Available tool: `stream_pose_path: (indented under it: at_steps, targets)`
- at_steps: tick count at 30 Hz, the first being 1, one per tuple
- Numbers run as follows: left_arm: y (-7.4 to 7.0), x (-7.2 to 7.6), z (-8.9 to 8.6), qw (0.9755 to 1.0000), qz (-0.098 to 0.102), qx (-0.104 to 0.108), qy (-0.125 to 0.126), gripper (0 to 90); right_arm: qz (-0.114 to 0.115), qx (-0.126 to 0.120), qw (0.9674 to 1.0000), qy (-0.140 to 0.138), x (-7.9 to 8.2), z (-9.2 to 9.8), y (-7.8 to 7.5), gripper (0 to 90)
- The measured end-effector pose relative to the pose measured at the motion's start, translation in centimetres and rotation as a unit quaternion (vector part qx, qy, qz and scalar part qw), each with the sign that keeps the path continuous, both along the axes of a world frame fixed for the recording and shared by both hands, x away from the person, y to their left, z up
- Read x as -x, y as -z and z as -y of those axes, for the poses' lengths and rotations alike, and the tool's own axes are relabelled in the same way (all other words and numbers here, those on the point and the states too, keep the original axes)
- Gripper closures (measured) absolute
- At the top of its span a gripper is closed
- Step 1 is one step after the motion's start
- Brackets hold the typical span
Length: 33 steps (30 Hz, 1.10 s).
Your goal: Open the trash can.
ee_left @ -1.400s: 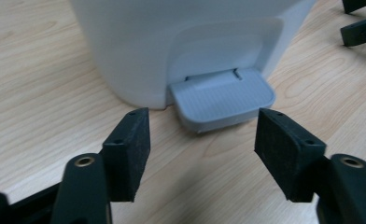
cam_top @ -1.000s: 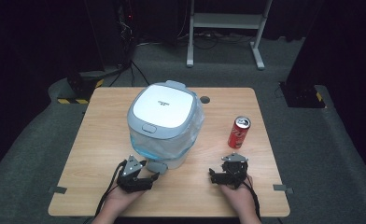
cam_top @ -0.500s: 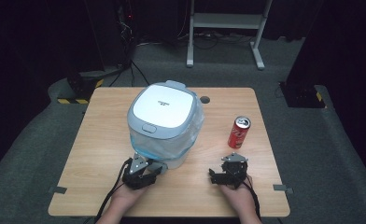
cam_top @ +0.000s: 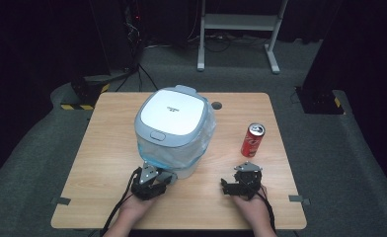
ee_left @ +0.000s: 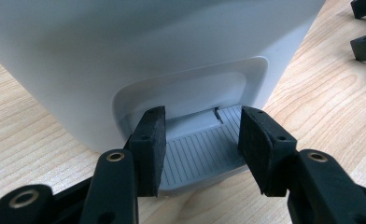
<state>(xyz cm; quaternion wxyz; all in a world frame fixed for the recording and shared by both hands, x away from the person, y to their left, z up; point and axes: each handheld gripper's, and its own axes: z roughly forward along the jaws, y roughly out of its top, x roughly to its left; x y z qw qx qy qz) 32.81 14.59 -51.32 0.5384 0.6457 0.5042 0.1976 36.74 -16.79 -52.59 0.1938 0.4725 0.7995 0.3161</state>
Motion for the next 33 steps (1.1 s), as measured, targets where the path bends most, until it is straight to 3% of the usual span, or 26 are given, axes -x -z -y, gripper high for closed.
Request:
stream_pose_path:
  at_steps: [4, 6, 12, 13, 14, 20, 22, 24, 25, 33]
  targets:
    - [0.04, 0.01, -0.02, 1.0000, -0.001, 0.003, 0.000, 53.0, 0.000, 0.000, 1.0000, 0.000, 0.00, 0.00, 0.00, 3.4]
    - [0.10, 0.02, 0.15, 0.9999, 0.002, 0.015, -0.004, 54.5, 0.000, 0.000, 1.0000, -0.001, 0.00, 0.00, 0.00, 3.4]
    - [0.21, 0.08, 0.11, 0.9999, 0.003, 0.014, -0.002, 54.9, 0.000, 0.000, 1.0000, -0.001, 0.01, 0.00, 0.00, 3.5]
    - [0.19, 0.10, -0.02, 1.0000, 0.000, 0.004, 0.003, 54.8, 0.000, 0.000, 1.0000, -0.001, 0.01, 0.00, 0.00, 3.5]
    - [0.19, 0.05, 0.13, 0.9999, 0.001, 0.015, -0.005, 54.8, 0.000, 0.000, 1.0000, -0.001, 0.01, 0.00, 0.00, 3.5]
    - [0.25, -0.02, 0.05, 0.9999, -0.003, 0.012, -0.005, 53.5, 0.001, 0.000, 1.0000, -0.001, 0.02, -0.01, 0.00, 3.8]
    - [0.23, 0.01, -0.24, 0.9999, -0.011, -0.003, 0.006, 53.3, 0.001, 0.000, 1.0000, -0.001, 0.02, -0.01, 0.00, 3.7]
    - [0.23, -0.01, -0.25, 0.9999, -0.011, -0.002, 0.006, 53.0, 0.001, 0.000, 1.0000, -0.001, 0.02, -0.01, 0.00, 3.8]
    - [0.25, -0.09, -0.01, 0.9999, -0.008, 0.015, -0.002, 52.8, 0.001, 0.000, 1.0000, -0.002, 0.02, -0.01, 0.00, 3.9]
    - [0.35, -0.01, 0.14, 0.9999, -0.006, 0.013, -0.004, 51.8, 0.000, -0.001, 1.0000, -0.001, 0.06, -0.03, 0.00, 4.1]
